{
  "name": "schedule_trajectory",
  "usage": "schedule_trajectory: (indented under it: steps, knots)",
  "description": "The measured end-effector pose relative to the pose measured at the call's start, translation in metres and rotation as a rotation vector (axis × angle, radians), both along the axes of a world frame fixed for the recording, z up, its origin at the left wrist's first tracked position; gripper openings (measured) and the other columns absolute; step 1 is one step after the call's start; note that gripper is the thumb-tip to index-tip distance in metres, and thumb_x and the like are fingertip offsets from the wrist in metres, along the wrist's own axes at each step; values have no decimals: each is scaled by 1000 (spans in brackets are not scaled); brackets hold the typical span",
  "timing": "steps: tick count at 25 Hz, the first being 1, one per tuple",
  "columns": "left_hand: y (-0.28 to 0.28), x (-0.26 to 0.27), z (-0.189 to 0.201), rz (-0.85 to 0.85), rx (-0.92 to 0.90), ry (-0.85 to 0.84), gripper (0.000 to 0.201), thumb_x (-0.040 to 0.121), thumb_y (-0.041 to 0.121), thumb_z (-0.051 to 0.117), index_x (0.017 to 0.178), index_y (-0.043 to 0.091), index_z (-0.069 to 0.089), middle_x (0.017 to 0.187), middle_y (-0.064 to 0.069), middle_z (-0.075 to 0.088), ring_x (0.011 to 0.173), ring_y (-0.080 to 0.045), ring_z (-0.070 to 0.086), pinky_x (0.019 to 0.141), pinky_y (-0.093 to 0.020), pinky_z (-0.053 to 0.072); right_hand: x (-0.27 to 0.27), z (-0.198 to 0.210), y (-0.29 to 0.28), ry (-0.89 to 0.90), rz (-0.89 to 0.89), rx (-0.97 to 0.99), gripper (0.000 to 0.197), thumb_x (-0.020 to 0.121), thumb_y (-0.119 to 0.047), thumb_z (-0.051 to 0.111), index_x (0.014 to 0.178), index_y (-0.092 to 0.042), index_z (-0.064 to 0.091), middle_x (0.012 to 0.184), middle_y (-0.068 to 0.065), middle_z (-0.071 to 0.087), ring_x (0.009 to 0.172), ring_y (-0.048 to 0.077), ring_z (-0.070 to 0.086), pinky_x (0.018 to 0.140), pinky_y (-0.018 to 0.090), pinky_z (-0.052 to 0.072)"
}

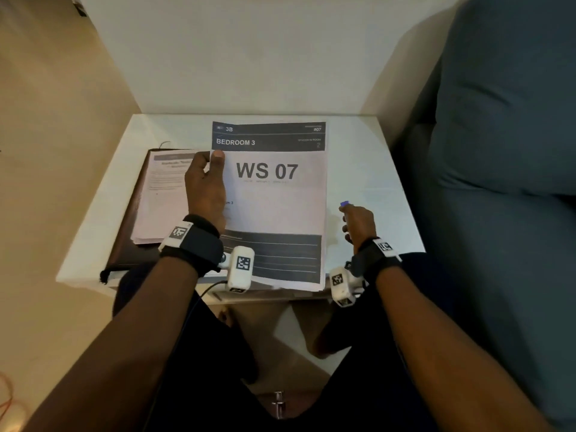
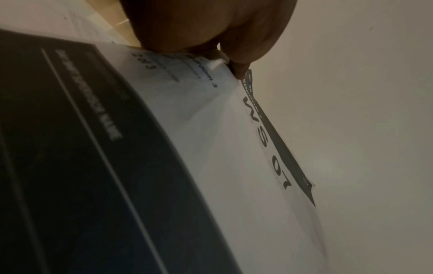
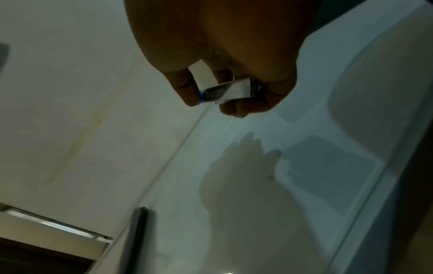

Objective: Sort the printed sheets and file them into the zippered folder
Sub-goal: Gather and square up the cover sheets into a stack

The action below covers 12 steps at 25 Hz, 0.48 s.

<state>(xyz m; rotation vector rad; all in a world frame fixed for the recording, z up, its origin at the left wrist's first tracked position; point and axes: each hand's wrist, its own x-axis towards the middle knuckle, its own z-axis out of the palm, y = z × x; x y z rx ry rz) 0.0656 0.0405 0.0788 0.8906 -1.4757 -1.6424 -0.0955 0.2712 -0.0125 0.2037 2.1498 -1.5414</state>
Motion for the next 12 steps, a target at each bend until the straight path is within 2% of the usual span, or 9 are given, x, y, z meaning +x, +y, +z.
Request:
schedule_trajectory:
  steps: [1, 2, 4, 6, 8, 9, 10, 11, 12]
  knots:
    - [1, -8, -11, -5, 12, -16, 20, 106, 27, 58, 87, 22, 56, 85, 7, 70, 70, -1, 65, 69, -22, 56, -11, -16, 3, 39, 48, 152, 27, 92, -37, 56, 86, -13, 65, 99, 12, 65, 86, 34, 65, 74, 39, 51]
    - [-1, -15, -21, -13, 14, -32, 20, 106, 28, 58, 86, 23, 57, 86, 6, 70, 72, -4, 64, 71, -25, 56, -20, -28, 5, 76, 98, 314, 34, 96, -39, 51, 98, -9, 68, 114, 16, 65, 105, 37, 63, 87, 39, 48]
    - [0, -32, -42, -45, 13, -69, 21, 105, 30, 58, 86, 24, 57, 89, 3, 70, 76, -9, 63, 75, -29, 57, -36, -47, 12, 119, 58, 524, 41, 104, -34, 46, 126, -2, 59, 139, 21, 48, 123, 37, 53, 97, 36, 41]
    - [-2, -45, -59, -66, 17, -90, 21, 105, 30, 58, 85, 24, 57, 102, -4, 72, 81, -10, 66, 78, -29, 59, -49, -55, 16, 186, 37, 732, 40, 106, -27, 45, 134, 2, 50, 145, 24, 36, 128, 37, 45, 93, 41, 41]
    - [-5, -57, -74, -101, 27, -105, 19, 102, 35, 61, 86, 26, 60, 133, -13, 67, 101, -19, 70, 88, -31, 61, -63, -60, 17, 213, 49, 877, 40, 106, -24, 45, 134, 3, 47, 147, 22, 34, 131, 36, 39, 85, 44, 40]
    - [-5, -62, -81, -113, 39, -112, 18, 100, 39, 63, 86, 27, 63, 146, -12, 60, 113, -24, 69, 93, -35, 61, -69, -64, 17, 196, 46, 908, 40, 106, -24, 46, 135, 3, 47, 147, 21, 33, 132, 35, 37, 84, 46, 42]
    - [-4, -66, -85, -118, 61, -108, 17, 99, 40, 63, 87, 28, 64, 153, -3, 56, 120, -25, 67, 96, -37, 60, -72, -67, 17, 186, 35, 919, 39, 105, -24, 47, 135, 3, 47, 146, 20, 33, 132, 35, 37, 85, 48, 45]
    - [-2, -70, -88, -119, 87, -105, 16, 101, 37, 62, 88, 27, 64, 150, 12, 57, 119, -22, 68, 97, -37, 59, -74, -70, 18, 169, 19, 925, 38, 105, -24, 48, 134, 1, 48, 145, 18, 33, 131, 34, 37, 88, 51, 47]
    - [1, -73, -88, -121, 111, -113, 15, 104, 32, 60, 91, 23, 62, 135, 30, 63, 110, -15, 71, 96, -36, 60, -75, -73, 18, 168, 4, 934, 37, 106, -25, 47, 133, 0, 49, 143, 16, 33, 130, 33, 37, 89, 53, 47]
